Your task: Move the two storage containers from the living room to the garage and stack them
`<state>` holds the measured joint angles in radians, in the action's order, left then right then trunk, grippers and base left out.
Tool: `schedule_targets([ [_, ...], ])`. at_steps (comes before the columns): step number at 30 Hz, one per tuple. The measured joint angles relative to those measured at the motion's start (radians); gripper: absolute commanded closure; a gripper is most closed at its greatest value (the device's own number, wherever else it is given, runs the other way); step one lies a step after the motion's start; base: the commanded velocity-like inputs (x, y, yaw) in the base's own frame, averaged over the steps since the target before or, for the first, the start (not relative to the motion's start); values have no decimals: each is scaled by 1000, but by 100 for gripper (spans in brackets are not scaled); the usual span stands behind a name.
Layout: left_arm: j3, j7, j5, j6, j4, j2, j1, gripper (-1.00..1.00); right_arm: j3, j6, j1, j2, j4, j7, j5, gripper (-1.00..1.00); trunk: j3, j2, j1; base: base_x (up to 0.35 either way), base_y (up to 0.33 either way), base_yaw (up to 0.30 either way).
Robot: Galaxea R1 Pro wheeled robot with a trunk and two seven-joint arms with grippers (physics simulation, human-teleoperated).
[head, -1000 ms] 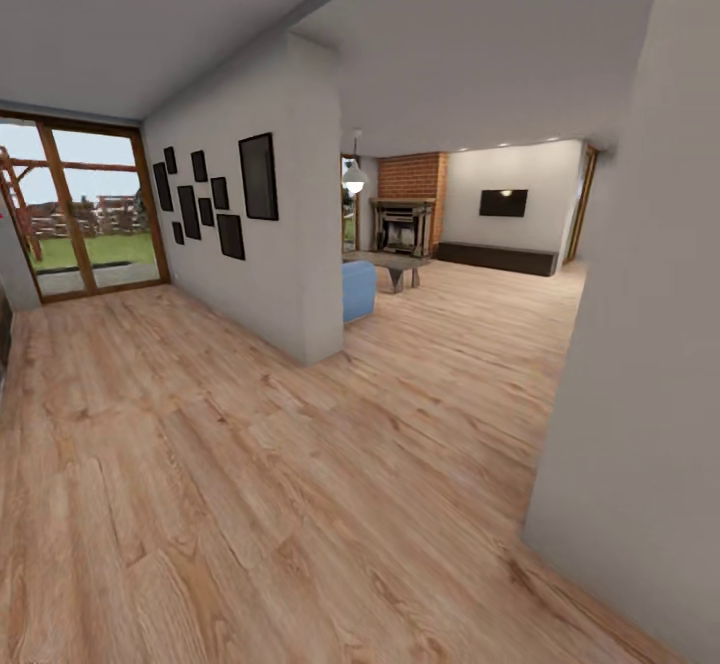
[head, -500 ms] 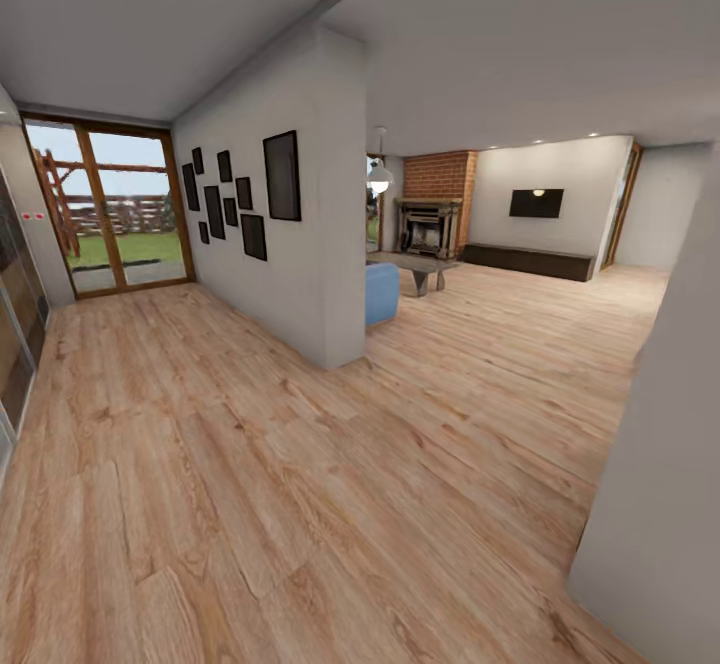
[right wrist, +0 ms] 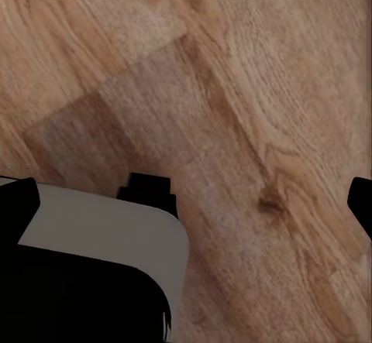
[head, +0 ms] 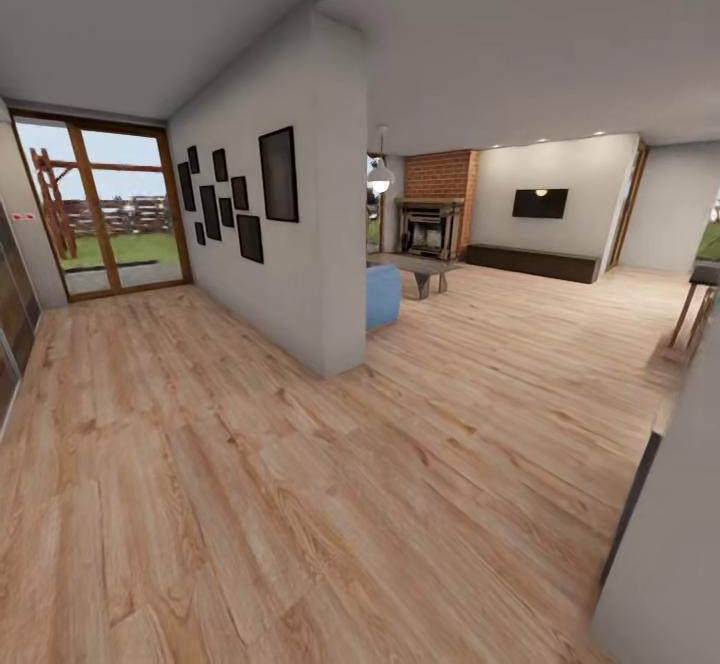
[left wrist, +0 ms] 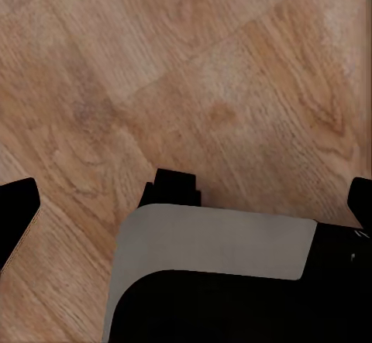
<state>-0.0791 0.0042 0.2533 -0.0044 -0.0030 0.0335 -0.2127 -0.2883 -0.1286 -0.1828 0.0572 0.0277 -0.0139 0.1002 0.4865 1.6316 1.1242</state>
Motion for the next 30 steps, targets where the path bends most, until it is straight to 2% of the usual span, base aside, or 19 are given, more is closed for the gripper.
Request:
schedule_targets([
  [26, 0, 0, 0, 0, 0, -1, 0, -100, 1, 1, 0, -1, 0, 0, 1, -100, 0, 0, 0, 327, 0, 0],
  [30, 0, 0, 0, 0, 0, -1, 0, -100, 1, 2, 0, -4, 0, 0, 3, -100, 0, 0, 0, 327, 0, -117],
])
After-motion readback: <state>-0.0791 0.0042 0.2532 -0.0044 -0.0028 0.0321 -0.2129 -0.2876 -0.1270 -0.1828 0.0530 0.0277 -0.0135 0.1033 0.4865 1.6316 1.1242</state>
